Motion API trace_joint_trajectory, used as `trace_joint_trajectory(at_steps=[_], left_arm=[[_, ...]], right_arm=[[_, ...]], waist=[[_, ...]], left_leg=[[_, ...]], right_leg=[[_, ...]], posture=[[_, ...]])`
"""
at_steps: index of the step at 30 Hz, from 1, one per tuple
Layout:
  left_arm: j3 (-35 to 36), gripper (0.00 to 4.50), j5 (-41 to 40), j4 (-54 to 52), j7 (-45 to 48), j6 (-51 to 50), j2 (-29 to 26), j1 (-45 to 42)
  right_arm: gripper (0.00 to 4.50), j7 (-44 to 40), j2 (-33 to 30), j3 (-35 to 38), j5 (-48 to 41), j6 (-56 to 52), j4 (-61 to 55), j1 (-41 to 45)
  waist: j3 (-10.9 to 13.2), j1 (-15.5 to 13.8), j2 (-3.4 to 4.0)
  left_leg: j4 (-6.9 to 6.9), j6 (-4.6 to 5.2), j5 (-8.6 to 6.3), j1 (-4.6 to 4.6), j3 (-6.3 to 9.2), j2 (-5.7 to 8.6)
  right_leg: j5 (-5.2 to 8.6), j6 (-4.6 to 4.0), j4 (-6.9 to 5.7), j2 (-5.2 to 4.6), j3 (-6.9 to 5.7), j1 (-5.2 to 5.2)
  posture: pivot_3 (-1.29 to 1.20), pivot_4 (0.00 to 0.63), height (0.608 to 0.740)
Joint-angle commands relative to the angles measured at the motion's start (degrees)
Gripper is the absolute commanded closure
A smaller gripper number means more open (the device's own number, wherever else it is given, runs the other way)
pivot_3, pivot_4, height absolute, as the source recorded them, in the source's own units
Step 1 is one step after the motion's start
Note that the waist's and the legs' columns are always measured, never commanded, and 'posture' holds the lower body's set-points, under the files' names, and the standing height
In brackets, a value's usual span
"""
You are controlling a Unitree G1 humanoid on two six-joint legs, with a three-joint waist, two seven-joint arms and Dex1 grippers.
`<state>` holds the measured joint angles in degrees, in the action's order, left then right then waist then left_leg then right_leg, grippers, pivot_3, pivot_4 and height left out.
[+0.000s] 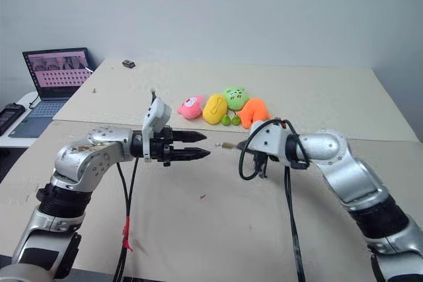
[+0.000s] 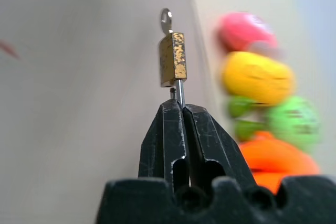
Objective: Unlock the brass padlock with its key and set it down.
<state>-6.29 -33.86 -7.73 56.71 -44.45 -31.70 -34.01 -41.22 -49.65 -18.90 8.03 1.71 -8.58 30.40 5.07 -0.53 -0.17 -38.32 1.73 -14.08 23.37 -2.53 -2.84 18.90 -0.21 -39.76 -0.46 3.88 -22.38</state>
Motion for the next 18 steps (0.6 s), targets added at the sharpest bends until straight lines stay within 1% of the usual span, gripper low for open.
trace_joint_trajectory(at_steps=[1, 2, 3, 5, 6, 8, 10, 12, 15, 18], left_arm=[[4.34, 1.67, -2.18, 0.37, -2.18, -1.51, 0.5, -1.39], [4.68, 1.67, -2.33, 0.24, -2.55, -1.74, 0.65, -1.3], [4.97, 1.67, -2.49, 0.07, -2.91, -1.97, 0.8, -1.19], [5.44, 1.67, -3.06, -0.64, -3.87, -2.76, 1.25, -0.7], [5.47, 1.67, -3.31, -1.07, -4.22, -3.07, 1.41, -0.42], [5.32, 1.67, -3.58, -1.53, -4.76, -3.41, 1.63, -0.09], [5.26, 1.67, -3.84, -1.67, -5.25, -3.83, 2.08, 0.02], [5.12, 1.67, -4.04, -1.86, -5.51, -4.23, 2.54, 0.08], [4.82, 1.67, -4.47, -2.23, -5.63, -4.98, 3.2, -0.2], [4.48, 1.67, -4.91, -1.82, -5.89, -5.39, 3.87, -1.05]], right_arm=[[4.5, 14.23, 1.86, 2.26, 12.58, 17.31, 3.65, 1.69], [4.5, 18.3, 2.39, 2.77, 15.77, 19.84, 4.3, 1.47], [4.5, 22.12, 3.0, 3.47, 18.63, 21.26, 4.64, 0.96], [4.5, 31.53, 4.34, 5.52, 25.56, 22.24, 3.97, -1.56], [4.5, 34.52, 4.94, 5.98, 28.16, 22.47, 3.81, -2.59], [4.5, 38.43, 5.62, 6.18, 32.44, 23.3, 3.82, -3.55], [4.5, 41.31, 6.43, 6.85, 34.55, 23.63, 3.68, -3.84], [4.5, 42.7, 6.94, 7.01, 35.96, 23.74, 3.59, -3.99], [4.5, 43.52, 7.31, 6.62, 37.59, 23.88, 3.25, -4.86], [4.5, 43.63, 7.85, 6.02, 38.19, 24.42, 2.54, -5.77]], waist=[[-0.02, -0.04, 0.02], [-0.04, -0.05, 0.06], [-0.08, -0.07, 0.13], [-0.15, -0.22, 0.16], [-0.16, -0.26, 0.17], [-0.17, -0.32, 0.15], [-0.16, -0.17, 0.14], [-0.15, -0.11, 0.11], [-0.13, 0.02, 0.09], [-0.13, 0.16, 0.08]], left_leg=[[-0.02, -0.01, 0.01, 0.04, -0.01, -0.01], [-0.08, -0.02, 0.01, 0.09, -0.02, -0.03], [-0.43, -0.02, 0.01, 0.19, -0.01, -0.04], [-0.59, -0.03, 0.01, 0.48, 0.0, -0.09], [-0.61, -0.08, 0.04, 0.71, 0.01, -0.1], [-0.68, -0.23, 0.13, 0.88, -0.01, -0.08], [-0.9, -0.26, 0.14, 0.9, -0.08, -0.05], [-1.17, -0.08, 0.03, 0.93, -0.13, -0.05], [-1.44, 0.2, -0.13, 0.93, -0.17, -0.08], [-1.49, 0.22, -0.14, 0.92, -0.2, -0.1]], right_leg=[[0.0, 0.0, -0.18, 0.01, 0.0, -0.06], [0.02, 0.03, -0.31, 0.04, 0.0, -0.12], [0.07, 0.11, -0.46, 0.08, -0.02, -0.2], [0.09, 0.15, -0.59, 0.09, -0.03, -0.45], [0.09, 0.15, -0.67, 0.06, -0.03, -0.66], [0.11, 0.19, -0.94, 0.02, -0.03, -0.8], [0.18, 0.32, -1.15, -0.05, 0.0, -0.84], [0.2, 0.33, -1.27, -0.03, 0.0, -0.86], [0.22, 0.34, -1.36, 0.07, -0.02, -0.84], [0.23, 0.33, -1.39, 0.12, -0.02, -0.84]], posture=[[0.0, 0.15, 0.644], [0.0, 0.15, 0.644], [0.0, 0.15, 0.644], [0.0, 0.15, 0.644], [0.0, 0.15, 0.644], [0.0, 0.15, 0.644], [0.0, 0.15, 0.644], [0.0, 0.15, 0.644], [0.0, 0.15, 0.644], [0.0, 0.15, 0.644]])
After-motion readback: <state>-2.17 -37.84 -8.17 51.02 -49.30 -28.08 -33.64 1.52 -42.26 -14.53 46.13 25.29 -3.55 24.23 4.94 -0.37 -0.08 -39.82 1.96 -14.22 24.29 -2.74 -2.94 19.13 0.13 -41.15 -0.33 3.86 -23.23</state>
